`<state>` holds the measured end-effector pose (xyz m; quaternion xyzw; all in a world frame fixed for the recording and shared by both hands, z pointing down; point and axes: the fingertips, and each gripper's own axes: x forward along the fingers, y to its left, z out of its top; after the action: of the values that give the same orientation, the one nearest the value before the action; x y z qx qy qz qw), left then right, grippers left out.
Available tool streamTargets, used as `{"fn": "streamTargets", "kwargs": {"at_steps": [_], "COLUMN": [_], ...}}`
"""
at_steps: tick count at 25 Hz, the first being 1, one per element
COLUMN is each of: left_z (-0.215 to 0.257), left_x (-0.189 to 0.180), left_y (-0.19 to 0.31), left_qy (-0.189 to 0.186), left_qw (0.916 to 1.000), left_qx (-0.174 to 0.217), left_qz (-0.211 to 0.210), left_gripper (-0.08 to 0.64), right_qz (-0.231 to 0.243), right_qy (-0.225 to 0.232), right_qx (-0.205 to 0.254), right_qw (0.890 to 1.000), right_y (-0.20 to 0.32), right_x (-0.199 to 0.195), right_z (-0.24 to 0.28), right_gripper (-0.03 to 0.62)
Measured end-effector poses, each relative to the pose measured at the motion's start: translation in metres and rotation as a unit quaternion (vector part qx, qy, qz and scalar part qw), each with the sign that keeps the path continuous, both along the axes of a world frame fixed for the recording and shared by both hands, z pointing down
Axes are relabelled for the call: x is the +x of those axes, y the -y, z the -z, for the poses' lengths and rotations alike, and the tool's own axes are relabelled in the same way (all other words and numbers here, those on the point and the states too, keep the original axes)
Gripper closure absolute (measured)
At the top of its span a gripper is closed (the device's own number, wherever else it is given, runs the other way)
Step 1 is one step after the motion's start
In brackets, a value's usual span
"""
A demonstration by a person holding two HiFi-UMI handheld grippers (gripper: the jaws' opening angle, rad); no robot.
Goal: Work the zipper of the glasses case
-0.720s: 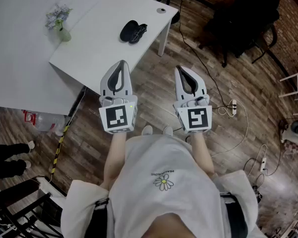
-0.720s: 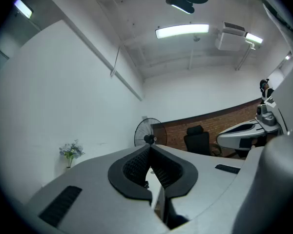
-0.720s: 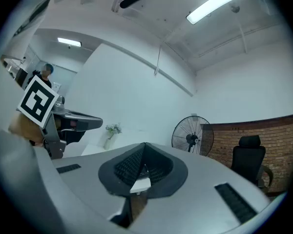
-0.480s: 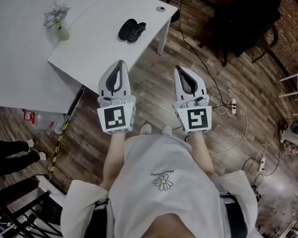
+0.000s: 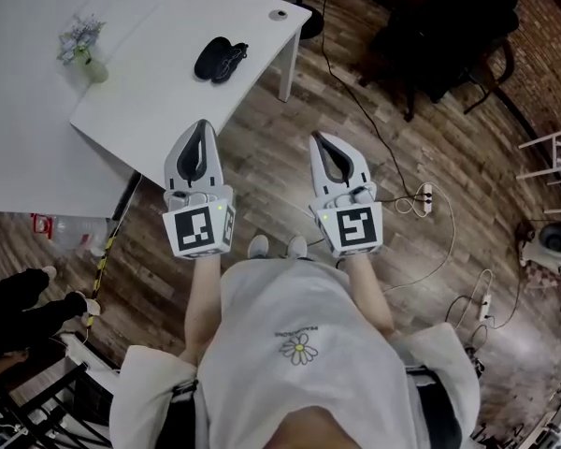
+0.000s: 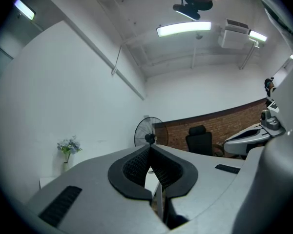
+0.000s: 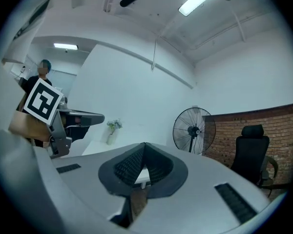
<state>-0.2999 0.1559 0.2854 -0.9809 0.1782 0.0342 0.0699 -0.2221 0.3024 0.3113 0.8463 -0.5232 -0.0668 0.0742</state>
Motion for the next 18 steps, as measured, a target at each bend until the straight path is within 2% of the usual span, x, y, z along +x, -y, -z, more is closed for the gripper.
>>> {"fn": "streamTargets", "kwargs": {"at_steps": [4,11,18], "left_z": [-0.007,-0.018,-0.018], "left_x": [0.020,0.035,0.062], "left_y": [-0.016,-0.035,-0.020], "left_qy": [-0.002,-0.004,-0.011], "left_qw": [1.0000,0.9998,0.9992], "left_qx": [0.003,-0.004,-0.012], "left_qz": [0.005,0.019,0.038], "left_gripper": [0.545,0.546,0.546], "right_qz": [0.009,0.010,0.010], "right_qy": [-0.016,0.014,0.026], "right_qx": [-0.019,-0.027,-0.027], "right_qw": [1.000,0.999,0.999], "right_y": [-0.016,-0.042,-0.044], "right_x": [0.008,0.037,0.074], "right_z": [-0.012,-0.032,-0.036], "right_gripper": [0.584,0.584,0.584]}}
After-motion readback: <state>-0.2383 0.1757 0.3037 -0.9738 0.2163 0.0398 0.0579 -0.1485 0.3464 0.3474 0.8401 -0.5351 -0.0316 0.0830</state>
